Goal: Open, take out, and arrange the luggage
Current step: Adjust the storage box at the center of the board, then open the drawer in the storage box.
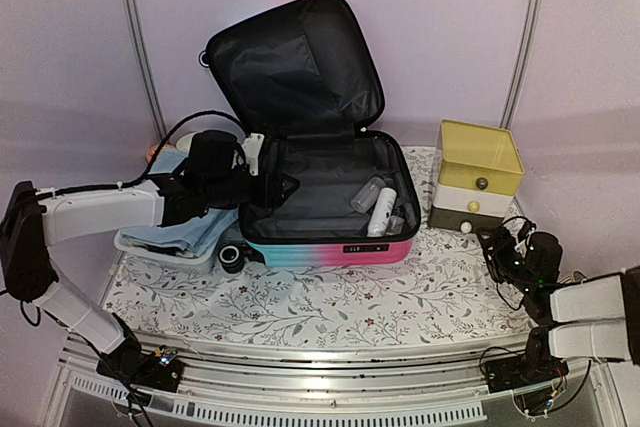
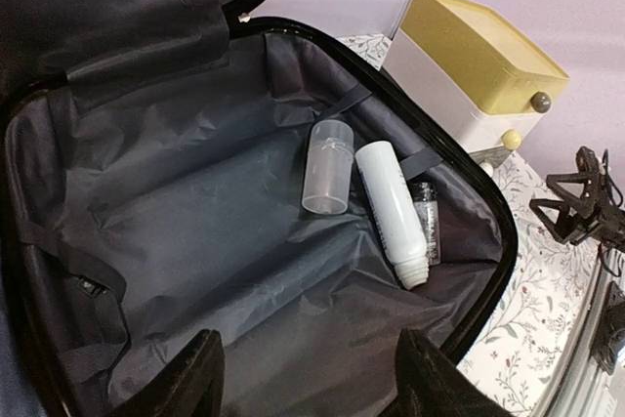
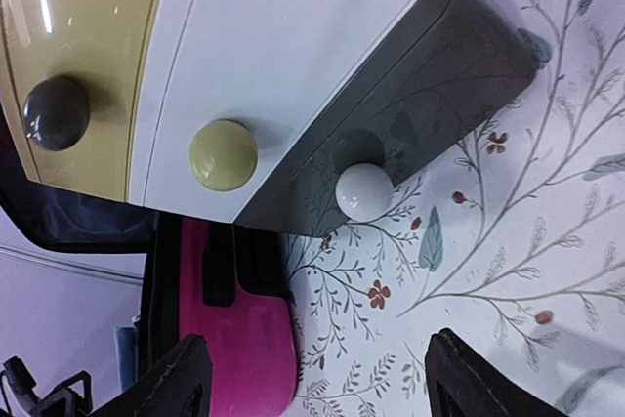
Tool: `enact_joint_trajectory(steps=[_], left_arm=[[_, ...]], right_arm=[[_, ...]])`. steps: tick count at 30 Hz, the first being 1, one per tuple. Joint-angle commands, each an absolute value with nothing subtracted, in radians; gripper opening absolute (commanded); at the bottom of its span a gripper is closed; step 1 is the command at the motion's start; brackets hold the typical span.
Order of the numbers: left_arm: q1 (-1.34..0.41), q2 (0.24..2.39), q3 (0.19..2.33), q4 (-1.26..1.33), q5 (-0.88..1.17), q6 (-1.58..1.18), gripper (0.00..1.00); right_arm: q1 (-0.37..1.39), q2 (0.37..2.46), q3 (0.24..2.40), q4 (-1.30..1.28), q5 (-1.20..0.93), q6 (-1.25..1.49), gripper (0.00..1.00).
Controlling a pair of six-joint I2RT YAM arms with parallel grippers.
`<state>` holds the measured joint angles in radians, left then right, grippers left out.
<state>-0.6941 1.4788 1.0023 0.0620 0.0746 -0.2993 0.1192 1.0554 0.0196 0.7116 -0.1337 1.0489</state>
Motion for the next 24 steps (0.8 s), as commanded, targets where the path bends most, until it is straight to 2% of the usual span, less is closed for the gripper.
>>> enact_joint_trajectory(steps=[1,6,8,24], left_arm=[[-0.707,1.490,0.992,0.092,0.087,-0.298,0.62],[-0.709,1.478,0.983,0.093,0.078,-0.297,0.62],[-0.710,1.469,0.976,0.092,0.071,-0.293,0.62],[-0.709,1.509,1.005,0.078,0.075,-0.294,0.62]], right_arm=[[0.053,1.362,0.047,1.219,-0.368,1.133,0.73],[0.032,1.821,0.034,1.794,-0.389,1.335,0.60],[0.026,1.928,0.070,1.831,-0.398,1.382,0.56],[0.023,2.022,0.161,1.830,-0.244,1.361,0.55]])
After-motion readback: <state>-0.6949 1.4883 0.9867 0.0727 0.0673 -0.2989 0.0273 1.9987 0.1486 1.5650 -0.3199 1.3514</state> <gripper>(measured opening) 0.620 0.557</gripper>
